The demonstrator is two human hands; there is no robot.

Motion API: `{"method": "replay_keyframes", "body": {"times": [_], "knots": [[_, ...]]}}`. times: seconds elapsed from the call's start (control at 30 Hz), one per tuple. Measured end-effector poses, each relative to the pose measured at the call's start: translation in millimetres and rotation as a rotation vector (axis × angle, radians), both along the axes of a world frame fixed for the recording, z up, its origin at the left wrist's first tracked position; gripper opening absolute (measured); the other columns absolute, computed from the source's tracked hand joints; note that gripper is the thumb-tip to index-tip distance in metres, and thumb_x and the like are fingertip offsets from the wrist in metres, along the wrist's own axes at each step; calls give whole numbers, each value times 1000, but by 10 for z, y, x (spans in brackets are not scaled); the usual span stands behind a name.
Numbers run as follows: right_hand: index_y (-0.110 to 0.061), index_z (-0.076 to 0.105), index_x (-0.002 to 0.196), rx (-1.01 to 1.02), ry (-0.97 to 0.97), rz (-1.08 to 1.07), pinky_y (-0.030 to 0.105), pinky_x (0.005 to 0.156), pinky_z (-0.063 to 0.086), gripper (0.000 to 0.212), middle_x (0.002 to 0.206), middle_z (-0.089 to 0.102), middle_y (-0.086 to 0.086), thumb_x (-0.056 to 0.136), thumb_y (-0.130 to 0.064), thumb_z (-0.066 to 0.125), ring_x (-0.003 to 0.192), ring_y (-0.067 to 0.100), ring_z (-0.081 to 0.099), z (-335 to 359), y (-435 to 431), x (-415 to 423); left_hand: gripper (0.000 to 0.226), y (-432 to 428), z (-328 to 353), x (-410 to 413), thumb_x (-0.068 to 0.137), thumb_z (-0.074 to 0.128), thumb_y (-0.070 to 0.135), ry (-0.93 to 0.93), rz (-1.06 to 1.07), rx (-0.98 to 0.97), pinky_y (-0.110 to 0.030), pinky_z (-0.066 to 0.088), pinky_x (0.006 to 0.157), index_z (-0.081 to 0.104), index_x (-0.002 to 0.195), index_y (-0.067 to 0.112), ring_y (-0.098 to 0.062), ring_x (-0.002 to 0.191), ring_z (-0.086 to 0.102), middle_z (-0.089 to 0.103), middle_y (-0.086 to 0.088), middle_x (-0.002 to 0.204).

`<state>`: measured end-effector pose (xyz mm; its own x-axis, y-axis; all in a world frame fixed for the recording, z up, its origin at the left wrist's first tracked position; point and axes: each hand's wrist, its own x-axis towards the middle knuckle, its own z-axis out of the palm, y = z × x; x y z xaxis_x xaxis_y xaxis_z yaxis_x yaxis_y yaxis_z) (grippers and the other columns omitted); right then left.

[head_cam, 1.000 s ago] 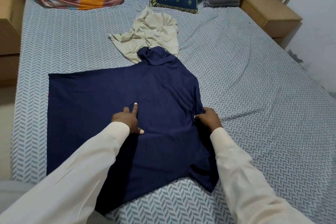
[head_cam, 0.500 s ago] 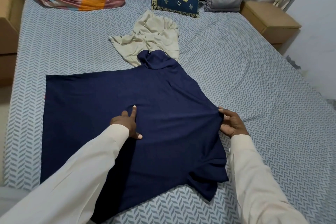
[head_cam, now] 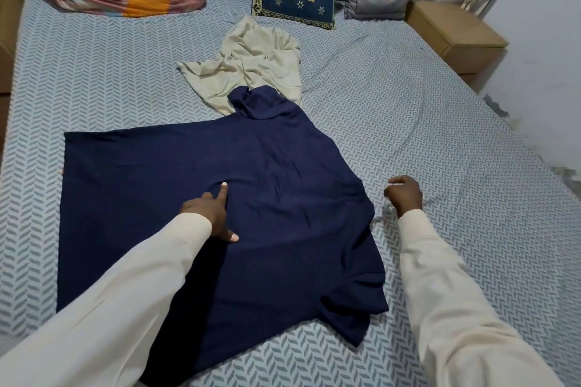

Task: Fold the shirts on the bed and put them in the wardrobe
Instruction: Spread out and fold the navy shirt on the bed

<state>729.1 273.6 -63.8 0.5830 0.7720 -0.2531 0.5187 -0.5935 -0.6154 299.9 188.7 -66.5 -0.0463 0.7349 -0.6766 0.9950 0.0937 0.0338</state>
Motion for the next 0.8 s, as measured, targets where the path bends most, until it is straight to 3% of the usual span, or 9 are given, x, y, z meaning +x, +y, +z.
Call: {"method": "replay_keyframes", "body": {"times": [0.1,0.2,0.27,0.33,0.4,0.5,0.63,0.73,0.8], "knots": [[-21,66,108,59,14,147,42,90,55,27,105,71,4,81,-17,65,93,26,67,-74,59,-244,119,160,97,-59,70,71,71,10,-80,63,-41,44,98,5,155,21,-31,128,52,49,-4,145],[-18,64,103,-17,33,303,35,89,48,26,99,66,1,92,-41,61,95,24,62,-97,205,-541,93,370,172,-109,72,74,62,1,-109,299,-44,46,98,31,143,20,-31,130,43,44,-6,142],[-15,58,79,-99,-29,319,35,82,45,43,83,63,2,90,-56,54,88,27,61,-161,363,-605,106,492,169,-128,69,79,59,-29,-87,380,-49,42,104,22,150,22,-33,141,26,25,-10,153],[-11,60,80,-149,-24,287,38,86,49,53,84,66,3,85,-64,52,87,29,63,-182,557,-631,129,598,174,-166,65,82,59,-30,-65,330,-55,34,110,-2,157,26,-38,150,4,-1,-10,163],[-13,63,84,-175,68,280,36,80,51,46,84,68,4,85,-59,60,79,24,62,-122,690,-687,140,666,120,-224,62,82,64,-7,-7,246,-63,32,109,-18,155,30,-42,150,-4,-15,-9,163],[-15,55,74,-252,180,352,30,61,42,28,72,57,5,87,-32,73,63,18,51,-42,812,-742,145,723,79,-250,58,80,72,26,72,177,-72,32,102,-23,152,31,-48,147,1,-9,-14,163],[-11,61,72,-262,200,243,32,70,46,18,80,60,9,88,-5,66,75,20,55,-74,972,-649,151,817,90,-229,52,83,71,49,75,144,-74,36,97,-23,152,33,-49,144,8,-1,-14,159],[-17,53,65,-201,61,158,33,70,47,17,82,57,11,79,-16,62,67,21,53,-62,1082,-625,153,853,85,-216,47,85,71,68,68,136,-73,39,94,-21,152,35,-46,141,15,4,-11,155],[-11,58,66,-78,52,88,42,81,50,18,78,63,10,66,-29,60,75,31,59,-123,1159,-697,156,882,72,-220,44,86,72,82,66,131,-73,42,92,-21,152,36,-45,139,19,7,-9,153]]}}
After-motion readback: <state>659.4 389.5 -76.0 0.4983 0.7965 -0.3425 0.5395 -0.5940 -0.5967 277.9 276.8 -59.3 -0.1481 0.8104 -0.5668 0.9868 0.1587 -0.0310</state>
